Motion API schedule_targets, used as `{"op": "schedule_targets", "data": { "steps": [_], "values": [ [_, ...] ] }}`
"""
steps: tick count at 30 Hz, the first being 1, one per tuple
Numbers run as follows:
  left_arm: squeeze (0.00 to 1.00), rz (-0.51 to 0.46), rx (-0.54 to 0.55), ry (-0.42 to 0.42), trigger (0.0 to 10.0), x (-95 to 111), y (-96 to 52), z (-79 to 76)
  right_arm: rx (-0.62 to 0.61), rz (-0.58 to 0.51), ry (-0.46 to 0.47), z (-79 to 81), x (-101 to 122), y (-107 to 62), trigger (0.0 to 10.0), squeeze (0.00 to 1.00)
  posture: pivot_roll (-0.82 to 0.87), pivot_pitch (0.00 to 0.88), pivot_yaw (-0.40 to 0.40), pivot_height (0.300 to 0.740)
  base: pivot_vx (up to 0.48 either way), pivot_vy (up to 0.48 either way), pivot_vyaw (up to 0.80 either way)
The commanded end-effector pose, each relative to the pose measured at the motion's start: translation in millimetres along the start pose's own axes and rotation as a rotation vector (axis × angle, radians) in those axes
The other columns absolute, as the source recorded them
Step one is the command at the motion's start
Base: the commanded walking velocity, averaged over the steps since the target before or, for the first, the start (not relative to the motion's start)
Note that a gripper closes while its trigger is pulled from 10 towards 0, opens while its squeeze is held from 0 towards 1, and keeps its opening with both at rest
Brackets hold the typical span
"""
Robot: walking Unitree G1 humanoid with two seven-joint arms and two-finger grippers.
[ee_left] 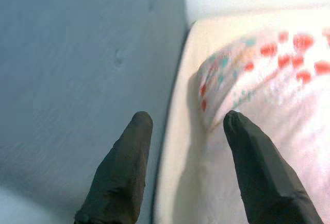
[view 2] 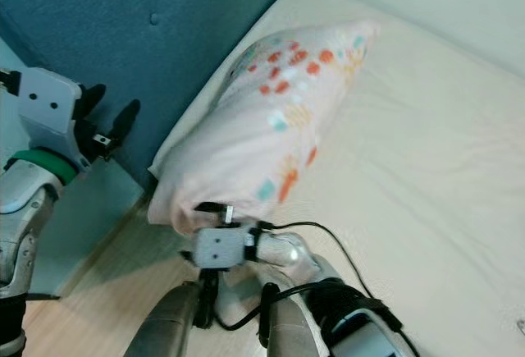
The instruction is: Clean up the room
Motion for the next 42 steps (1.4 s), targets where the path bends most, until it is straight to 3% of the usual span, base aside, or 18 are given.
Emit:
{"op": "schedule_targets", "data": {
  "steps": [1, 5, 8, 10, 12, 13, 14, 17, 19, 22, 26, 30, 32, 35, 36, 37, 39, 42],
  "values": [
    [0.0, -0.019, -0.047, -0.023, 10.0, 3.0, 1.5, -6.2, 0.003, -0.006, 0.004, 2.2, 1.4, 3.3, 10.0, 0.0, 0.06, 0.173, 0.091, 0.714, 0.0, 0.0, 0.0],
    [0.0, -0.191, -0.219, 0.034, 10.0, 47.9, 23.5, -31.4, -0.015, 0.008, -0.004, -7.4, 5.5, 8.1, 10.0, 0.0, 0.07, 0.157, 0.085, 0.714, 0.0, 0.0, 0.0],
    [0.0, -0.203, -0.254, 0.125, 10.0, 51.8, 28.1, -41.3, -0.017, 0.012, -0.002, -8.1, 5.6, 8.6, 10.0, 0.0, 0.07, 0.156, 0.084, 0.714, 0.0, 0.0, 0.0],
    [0.0, -0.181, -0.289, 0.22, 10.0, 43.2, 32.1, -62.3, -0.094, 0.007, 0.183, -6.4, -2.1, 5.7, 10.0, 0.0, 0.05, 0.153, 0.082, 0.714, 0.0, 0.0, 0.0],
    [0.0, -0.181, -0.289, 0.22, 10.0, 43.2, 32.1, -62.3, -0.094, 0.007, 0.183, -6.4, -2.1, 5.7, 10.0, 0.0, 0.05, 0.153, 0.082, 0.714, 0.0, 0.0, 0.0],
    [0.0, -0.158, -0.292, 0.227, 10.0, 37.0, 30.8, -66.9, -0.157, -0.012, 0.32, -4.8, -7.6, 1.6, 10.0, 0.0, 0.05, 0.153, 0.079, 0.714, 0.0, 0.0, 0.0],
    [0.0, -0.158, -0.292, 0.227, 10.0, 37.0, 30.8, -66.9, -0.157, -0.012, 0.32, -4.8, -7.6, 1.6, 10.0, 0.0, 0.05, 0.153, 0.079, 0.714, 0.0, 0.0, 0.0],
    [0.0, -0.075, -0.265, 0.215, 10.0, 16.0, 20.2, -63.7, -0.343, -0.093, 0.72, 8.6, -26.2, -20.5, 10.0, 0.0, 0.04, 0.153, 0.074, 0.714, 0.0, 0.0, 0.0],
    [0.0, -0.075, -0.265, 0.215, 10.0, 16.0, 20.2, -63.7, -0.343, -0.093, 0.72, 8.6, -26.2, -20.5, 10.0, 0.0, 0.04, 0.153, 0.074, 0.714, 0.0, 0.0, 0.0],
    [0.0, 0.004, -0.26, 0.195, 10.0, -4.7, 10.8, -58.7, -0.44, -0.158, 1.047, 26.9, -38.2, -55.0, 10.0, 0.0, 0.03, 0.14, 0.072, 0.714, 0.0, 0.0, 0.0],
    [0.0, 0.045, -0.256, 0.175, 10.0, -15.9, 8.2, -57.4, -0.513, -0.147, 1.165, 33.3, -49.1, -81.2, 10.0, 0.0, 0.02, 0.135, 0.069, 0.714, 0.0, 0.0, 0.0],
    [0.0, 0.067, -0.258, 0.165, 10.0, -23.1, 7.4, -58.3, -0.58, -0.079, 1.187, 36.3, -63.9, -96.9, 10.0, 0.0, 0.01, 0.132, 0.065, 0.714, 0.0, 0.0, 0.0],
    [0.0, 0.143, -0.249, 0.135, 10.0, -44.2, 3.1, -61.3, -0.685, 0.158, 1.253, 54.7, -97.0, -131.4, 10.0, 0.0, 0.01, 0.128, 0.057, 0.714, 0.0, 0.0, 0.0],
    [0.0, 0.227, -0.226, 0.076, 10.0, -64.3, -2.9, -63.9, -0.793, 0.334, 1.137, 56.9, -112.6, -155.0, 10.0, 0.0, 0.0, 0.127, 0.06, 0.714, 0.0, 0.0, 0.0],
    [0.0, 0.268, -0.217, 0.067, 10.0, -75.2, -7.2, -66.5, -0.879, 0.3, 1.027, 38.6, -108.0, -158.1, 10.0, 0.0, 0.0, 0.123, 0.062, 0.714, 0.0, 0.0, 0.0],
    [0.0, 0.268, -0.217, 0.067, 10.0, -75.2, -7.2, -66.5, -0.879, 0.3, 1.027, 38.6, -108.0, -158.1, 10.0, 0.0, 0.0, 0.123, 0.062, 0.714, 0.0, 0.0, 0.0],
    [0.0, 0.316, -0.214, 0.043, 10.0, -89.1, -14.4, -72.6, -0.999, 0.13, 0.93, 0.2, -87.9, -152.8, 10.0, 0.0, -0.01, 0.118, 0.066, 0.714, 0.0, 0.0, 0.0],
    [0.0, 0.325, -0.213, 0.02, 10.0, -92.3, -16.7, -76.1, -1.029, 0.029, 0.879, -23.0, -72.6, -144.5, 10.0, 0.0, -0.01, 0.11, 0.067, 0.714, 0.0, 0.0, 0.0]
  ]
}}
Point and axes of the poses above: a point about 5 cm out from each wrist's last joint towards the gripper, its own y axis pointing out of the wrist towards the gripper, its own x axis along the axis of the wrist's last joint, z = x × y, the point moved 1 cm from there along y, pointing out of the wrist towards the gripper, and after that the axes turned 15 degrees about y, right-handed, at the moved point
